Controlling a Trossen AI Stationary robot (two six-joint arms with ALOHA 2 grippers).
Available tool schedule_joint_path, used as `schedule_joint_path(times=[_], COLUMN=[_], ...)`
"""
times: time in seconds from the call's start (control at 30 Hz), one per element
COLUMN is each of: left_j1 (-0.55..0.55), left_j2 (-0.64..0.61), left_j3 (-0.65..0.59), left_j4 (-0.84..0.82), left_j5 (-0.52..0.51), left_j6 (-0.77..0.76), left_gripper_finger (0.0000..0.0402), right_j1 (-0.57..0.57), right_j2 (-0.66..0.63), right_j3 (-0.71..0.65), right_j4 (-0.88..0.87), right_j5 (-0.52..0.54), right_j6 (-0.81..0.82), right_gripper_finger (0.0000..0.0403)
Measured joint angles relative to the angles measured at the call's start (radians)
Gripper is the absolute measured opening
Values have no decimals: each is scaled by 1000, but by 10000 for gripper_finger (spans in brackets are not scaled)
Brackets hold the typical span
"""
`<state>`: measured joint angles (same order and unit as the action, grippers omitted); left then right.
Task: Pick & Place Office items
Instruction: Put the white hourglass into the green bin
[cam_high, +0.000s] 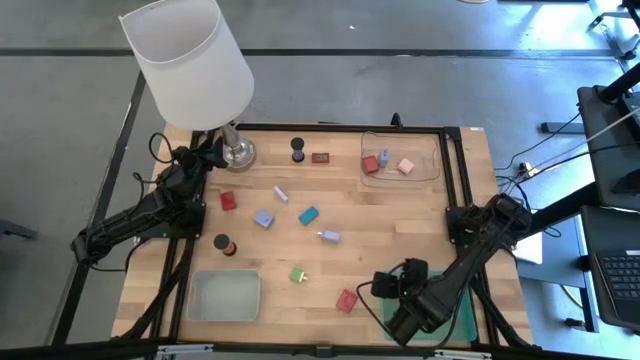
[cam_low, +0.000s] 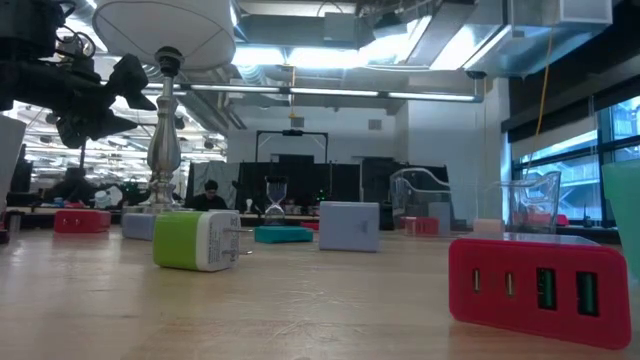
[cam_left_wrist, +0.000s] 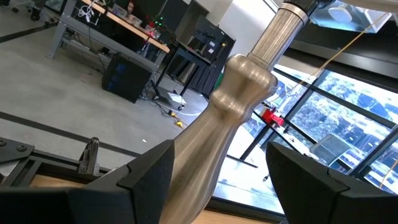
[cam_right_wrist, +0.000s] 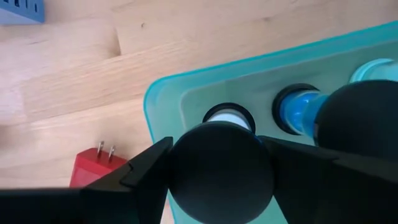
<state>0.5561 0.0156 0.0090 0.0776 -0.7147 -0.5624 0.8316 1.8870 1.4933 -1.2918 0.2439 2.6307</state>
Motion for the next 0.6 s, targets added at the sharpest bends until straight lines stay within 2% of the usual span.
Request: schedule_joint_path(times=[0.6], left_j1=[0], left_j2=[0], left_j3=[0], left_j4=[0], left_j5=[0], left_j6=[0], left_gripper_finger=[251], right_j1=[-20], right_j2=[31], right_j3=[0], right_j4=[36], right_j5=[0], right_j6=[-51], right_gripper_finger=[233])
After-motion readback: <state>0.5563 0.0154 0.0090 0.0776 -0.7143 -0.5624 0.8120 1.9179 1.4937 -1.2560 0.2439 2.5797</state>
